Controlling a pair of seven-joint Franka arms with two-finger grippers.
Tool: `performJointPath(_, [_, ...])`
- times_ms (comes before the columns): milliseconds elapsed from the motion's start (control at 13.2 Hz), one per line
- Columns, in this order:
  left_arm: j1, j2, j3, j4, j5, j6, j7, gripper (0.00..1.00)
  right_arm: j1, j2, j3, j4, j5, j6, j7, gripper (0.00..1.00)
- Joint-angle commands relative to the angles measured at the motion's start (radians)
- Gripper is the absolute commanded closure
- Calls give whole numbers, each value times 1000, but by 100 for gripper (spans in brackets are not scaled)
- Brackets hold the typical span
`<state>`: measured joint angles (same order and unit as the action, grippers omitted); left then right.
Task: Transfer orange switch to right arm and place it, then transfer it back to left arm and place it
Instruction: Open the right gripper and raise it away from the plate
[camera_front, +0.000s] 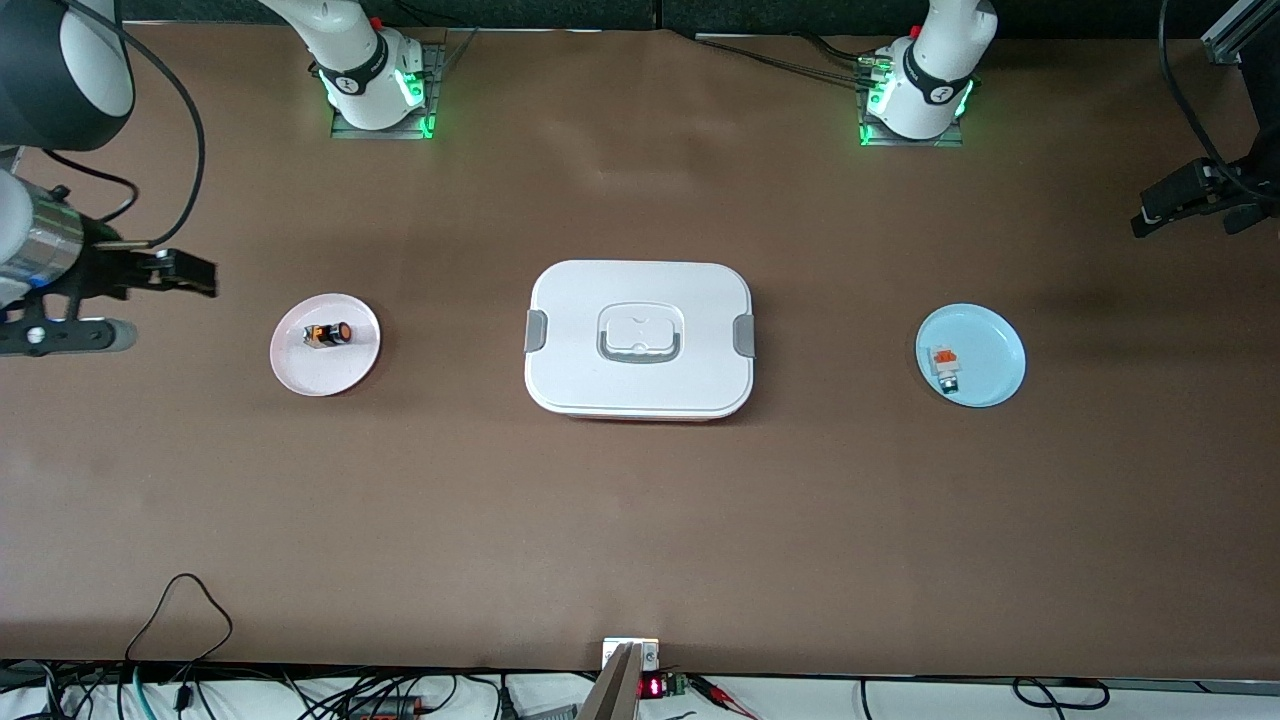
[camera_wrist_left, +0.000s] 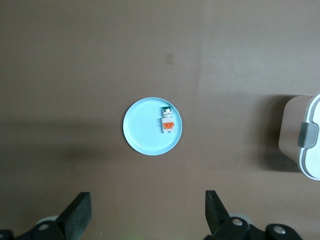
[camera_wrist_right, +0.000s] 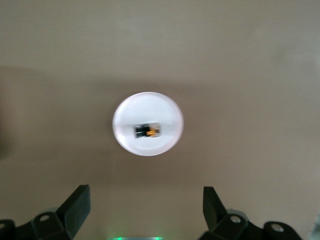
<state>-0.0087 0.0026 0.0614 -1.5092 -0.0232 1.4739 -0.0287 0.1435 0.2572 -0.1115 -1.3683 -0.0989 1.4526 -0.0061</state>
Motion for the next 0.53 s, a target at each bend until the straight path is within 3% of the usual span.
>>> performJointPath(0, [6, 20, 3, 70, -8, -20, -13, 0, -43, -1, -13, 29, 28, -14, 62, 0])
performJointPath(151, [12, 23, 3, 70, -6, -20, -10, 0, -155, -39, -4, 8, 91, -11, 92, 0])
performJointPath(454, [9, 37, 0, 72, -20, -20, -19, 0, -211, -90, -2, -58, 87, 17, -9, 0])
